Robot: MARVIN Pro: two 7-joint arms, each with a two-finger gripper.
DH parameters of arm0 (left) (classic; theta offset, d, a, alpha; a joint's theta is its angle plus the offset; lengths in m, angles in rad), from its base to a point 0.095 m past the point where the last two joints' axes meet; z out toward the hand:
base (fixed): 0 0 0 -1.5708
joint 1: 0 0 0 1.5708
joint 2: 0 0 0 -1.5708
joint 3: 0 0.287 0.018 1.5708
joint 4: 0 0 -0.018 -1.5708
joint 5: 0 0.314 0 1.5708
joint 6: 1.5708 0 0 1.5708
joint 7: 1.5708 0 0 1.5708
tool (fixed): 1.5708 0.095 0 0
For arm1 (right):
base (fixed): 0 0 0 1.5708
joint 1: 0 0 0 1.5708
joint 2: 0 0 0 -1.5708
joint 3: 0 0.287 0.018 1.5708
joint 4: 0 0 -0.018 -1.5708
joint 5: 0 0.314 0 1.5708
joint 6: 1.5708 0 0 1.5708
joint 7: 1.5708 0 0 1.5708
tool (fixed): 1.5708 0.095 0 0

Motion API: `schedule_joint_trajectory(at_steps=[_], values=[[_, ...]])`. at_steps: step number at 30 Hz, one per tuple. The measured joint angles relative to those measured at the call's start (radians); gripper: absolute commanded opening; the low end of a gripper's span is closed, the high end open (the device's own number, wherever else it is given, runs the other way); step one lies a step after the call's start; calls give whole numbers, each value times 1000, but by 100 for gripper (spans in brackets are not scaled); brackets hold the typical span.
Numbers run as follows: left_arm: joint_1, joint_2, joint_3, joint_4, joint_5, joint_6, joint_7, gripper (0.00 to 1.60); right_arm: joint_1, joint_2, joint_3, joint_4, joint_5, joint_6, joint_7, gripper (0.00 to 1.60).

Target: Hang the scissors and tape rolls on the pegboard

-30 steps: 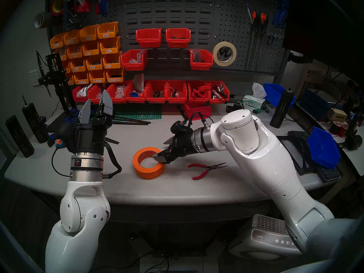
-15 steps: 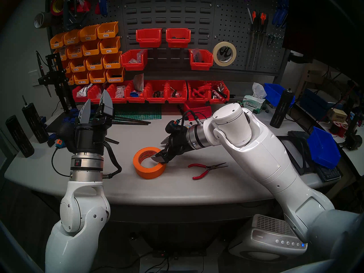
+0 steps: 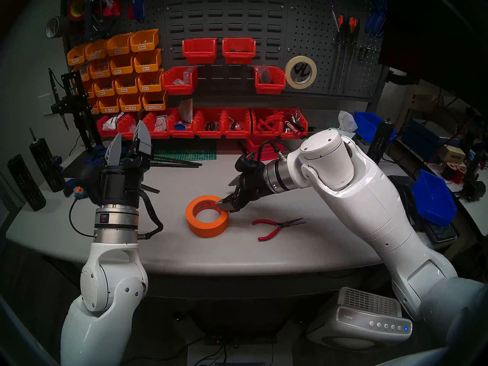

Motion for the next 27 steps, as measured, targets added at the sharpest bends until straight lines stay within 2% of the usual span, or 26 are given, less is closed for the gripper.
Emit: schedule_joint_trajectory(at_steps=[12,14,15,16,17,18,19,27], values=[[0,0,0,0,0,0,0,160,39,-44,-47,86,11,-12,18,160],[0,0,0,0,0,0,0,160,51,-54,-63,108,11,-19,26,139],[0,0,0,0,0,0,0,160,58,-61,-75,123,11,-23,30,119],[0,0,0,0,0,0,0,160,63,-66,-82,132,11,-26,34,119],[0,0,0,0,0,0,0,160,65,-68,-84,134,11,-27,35,62],[0,0,0,0,0,0,0,160,74,-75,-92,143,12,-31,40,37],[0,0,0,0,0,0,0,160,80,-79,-98,149,13,-34,44,0],[0,0,0,0,0,0,0,160,113,-89,-123,167,9,-47,56,0]])
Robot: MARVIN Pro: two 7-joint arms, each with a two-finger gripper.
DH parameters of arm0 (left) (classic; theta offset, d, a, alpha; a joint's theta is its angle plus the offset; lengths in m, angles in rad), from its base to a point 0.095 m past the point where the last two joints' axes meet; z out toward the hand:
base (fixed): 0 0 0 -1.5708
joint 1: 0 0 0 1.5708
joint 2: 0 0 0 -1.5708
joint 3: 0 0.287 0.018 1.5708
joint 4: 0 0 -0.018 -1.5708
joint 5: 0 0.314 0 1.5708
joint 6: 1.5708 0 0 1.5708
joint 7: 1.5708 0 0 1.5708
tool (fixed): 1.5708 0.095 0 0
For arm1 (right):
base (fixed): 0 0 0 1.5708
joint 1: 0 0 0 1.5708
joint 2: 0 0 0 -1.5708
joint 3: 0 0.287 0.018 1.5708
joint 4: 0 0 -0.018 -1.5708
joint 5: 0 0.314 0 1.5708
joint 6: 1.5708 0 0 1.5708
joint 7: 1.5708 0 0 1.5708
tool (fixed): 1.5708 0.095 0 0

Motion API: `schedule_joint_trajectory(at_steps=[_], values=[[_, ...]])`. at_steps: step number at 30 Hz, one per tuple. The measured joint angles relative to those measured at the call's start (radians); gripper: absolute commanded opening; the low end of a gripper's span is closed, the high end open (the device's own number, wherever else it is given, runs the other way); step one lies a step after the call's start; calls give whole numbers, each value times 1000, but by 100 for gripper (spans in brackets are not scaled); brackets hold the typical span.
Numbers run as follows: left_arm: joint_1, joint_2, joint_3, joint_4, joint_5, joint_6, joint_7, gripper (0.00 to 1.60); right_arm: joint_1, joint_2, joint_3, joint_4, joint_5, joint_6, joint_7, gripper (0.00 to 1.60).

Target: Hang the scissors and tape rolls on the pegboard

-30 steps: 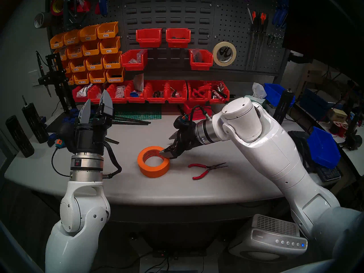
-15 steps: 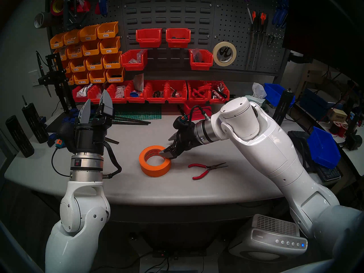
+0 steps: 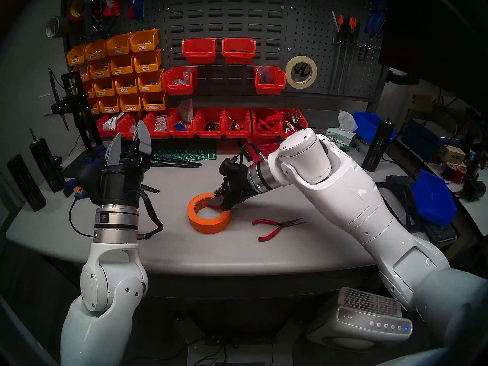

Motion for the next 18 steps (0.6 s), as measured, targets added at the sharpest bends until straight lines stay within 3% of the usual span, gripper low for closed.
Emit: schedule_joint_trajectory(at_steps=[7,18], values=[[0,0,0,0,0,0,0,160,-4,2,26,-19,-2,-14,-7,0],[0,0,0,0,0,0,0,160,-52,5,162,-119,26,-53,-84,0]])
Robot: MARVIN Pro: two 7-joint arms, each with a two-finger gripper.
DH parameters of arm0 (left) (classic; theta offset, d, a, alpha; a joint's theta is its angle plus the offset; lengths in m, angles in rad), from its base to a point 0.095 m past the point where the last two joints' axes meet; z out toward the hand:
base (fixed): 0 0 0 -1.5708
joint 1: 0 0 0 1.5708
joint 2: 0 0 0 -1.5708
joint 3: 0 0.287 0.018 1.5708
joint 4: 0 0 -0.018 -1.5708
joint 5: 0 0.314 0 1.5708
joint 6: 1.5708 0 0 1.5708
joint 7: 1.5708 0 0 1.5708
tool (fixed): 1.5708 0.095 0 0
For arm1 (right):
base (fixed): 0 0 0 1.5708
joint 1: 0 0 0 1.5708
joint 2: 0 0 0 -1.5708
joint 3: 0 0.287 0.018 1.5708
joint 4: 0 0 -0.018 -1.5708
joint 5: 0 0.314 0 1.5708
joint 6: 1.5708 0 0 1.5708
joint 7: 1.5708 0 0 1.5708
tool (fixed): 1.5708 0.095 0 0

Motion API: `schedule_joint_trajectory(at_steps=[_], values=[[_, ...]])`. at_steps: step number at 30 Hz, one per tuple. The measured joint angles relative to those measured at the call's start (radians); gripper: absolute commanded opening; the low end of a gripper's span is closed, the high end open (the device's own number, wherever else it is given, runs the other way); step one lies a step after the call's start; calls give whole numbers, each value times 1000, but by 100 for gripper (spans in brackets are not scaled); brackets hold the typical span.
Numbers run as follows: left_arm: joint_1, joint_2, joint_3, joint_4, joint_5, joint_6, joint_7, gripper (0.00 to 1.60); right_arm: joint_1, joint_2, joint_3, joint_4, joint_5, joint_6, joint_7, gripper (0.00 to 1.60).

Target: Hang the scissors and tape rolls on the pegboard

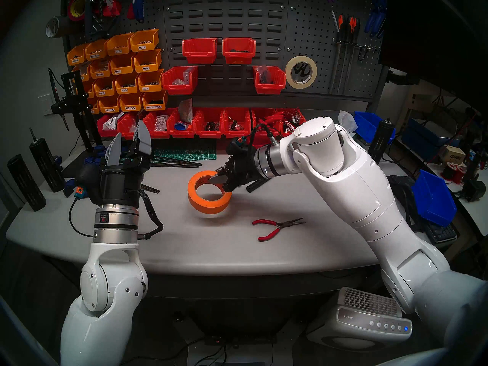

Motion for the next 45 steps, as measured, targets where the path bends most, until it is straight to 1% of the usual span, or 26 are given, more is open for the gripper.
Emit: schedule_joint_trajectory(at_steps=[5,9,17,22,24,26,28,31,34,35,40,45], values=[[0,0,0,0,0,0,0,160,-40,7,80,-69,8,-27,-53,0],[0,0,0,0,0,0,0,160,-68,13,129,-108,11,-47,-86,0],[0,0,0,1,0,0,0,160,-149,28,264,-206,11,-124,-190,0],[0,0,0,1,0,0,0,160,-214,27,351,-265,4,-184,-264,0],[0,0,0,1,0,0,0,160,-227,25,369,-276,0,-197,-280,0],[0,0,0,1,0,0,0,160,-262,16,413,-305,-8,-232,-320,0],[0,0,0,1,0,0,0,160,-280,10,434,-318,-10,-247,-339,0],[0,0,0,1,0,0,0,160,-333,-13,490,-353,-18,-299,-397,0],[0,0,0,1,0,0,0,160,-364,-28,517,-369,-23,-328,-428,0],[0,0,0,1,0,0,0,160,-387,-40,533,-378,-27,-347,-449,0],[0,0,0,0,0,0,0,160,-461,-83,574,-397,-39,-418,-502,0],[0,0,0,0,0,0,0,160,-504,-110,586,-401,-47,-473,-520,0]])
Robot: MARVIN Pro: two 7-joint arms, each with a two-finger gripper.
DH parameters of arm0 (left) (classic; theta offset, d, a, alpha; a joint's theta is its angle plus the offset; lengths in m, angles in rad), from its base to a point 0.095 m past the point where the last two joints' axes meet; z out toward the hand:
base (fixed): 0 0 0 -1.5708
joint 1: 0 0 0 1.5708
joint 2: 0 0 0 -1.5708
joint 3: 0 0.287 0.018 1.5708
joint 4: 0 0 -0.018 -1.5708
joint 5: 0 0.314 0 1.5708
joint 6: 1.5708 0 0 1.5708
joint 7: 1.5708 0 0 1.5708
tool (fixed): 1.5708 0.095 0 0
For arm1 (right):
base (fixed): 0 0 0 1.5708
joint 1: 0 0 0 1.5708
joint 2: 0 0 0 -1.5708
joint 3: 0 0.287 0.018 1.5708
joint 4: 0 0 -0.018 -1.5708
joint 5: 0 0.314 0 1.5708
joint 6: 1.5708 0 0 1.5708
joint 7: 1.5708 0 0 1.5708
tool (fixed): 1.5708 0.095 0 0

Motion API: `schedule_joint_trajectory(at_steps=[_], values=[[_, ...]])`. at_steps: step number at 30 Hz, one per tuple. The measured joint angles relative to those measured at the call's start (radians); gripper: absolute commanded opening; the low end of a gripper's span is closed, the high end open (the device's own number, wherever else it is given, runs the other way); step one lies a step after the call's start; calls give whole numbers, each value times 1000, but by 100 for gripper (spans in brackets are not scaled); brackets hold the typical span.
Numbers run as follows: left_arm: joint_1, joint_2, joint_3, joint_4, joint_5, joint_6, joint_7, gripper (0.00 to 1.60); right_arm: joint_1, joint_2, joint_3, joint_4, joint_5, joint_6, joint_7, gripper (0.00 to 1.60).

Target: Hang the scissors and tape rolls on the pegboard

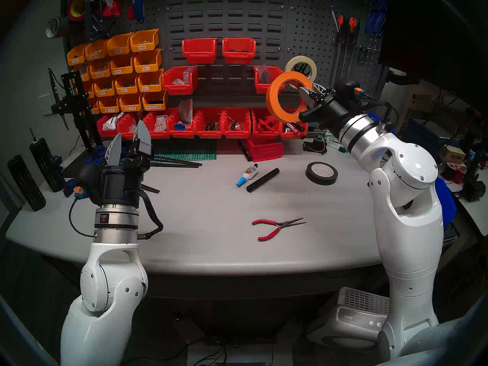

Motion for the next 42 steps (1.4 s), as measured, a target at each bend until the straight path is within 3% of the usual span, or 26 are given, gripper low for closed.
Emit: schedule_joint_trajectory(at_steps=[5,18,42], values=[[0,0,0,0,0,0,0,160,-33,-21,2,2,-3,-64,-10,0],[0,0,0,0,0,0,0,160,-57,-60,22,37,-17,-147,-44,0],[0,0,0,0,0,0,0,160,101,-63,50,246,20,-210,-79,0]])
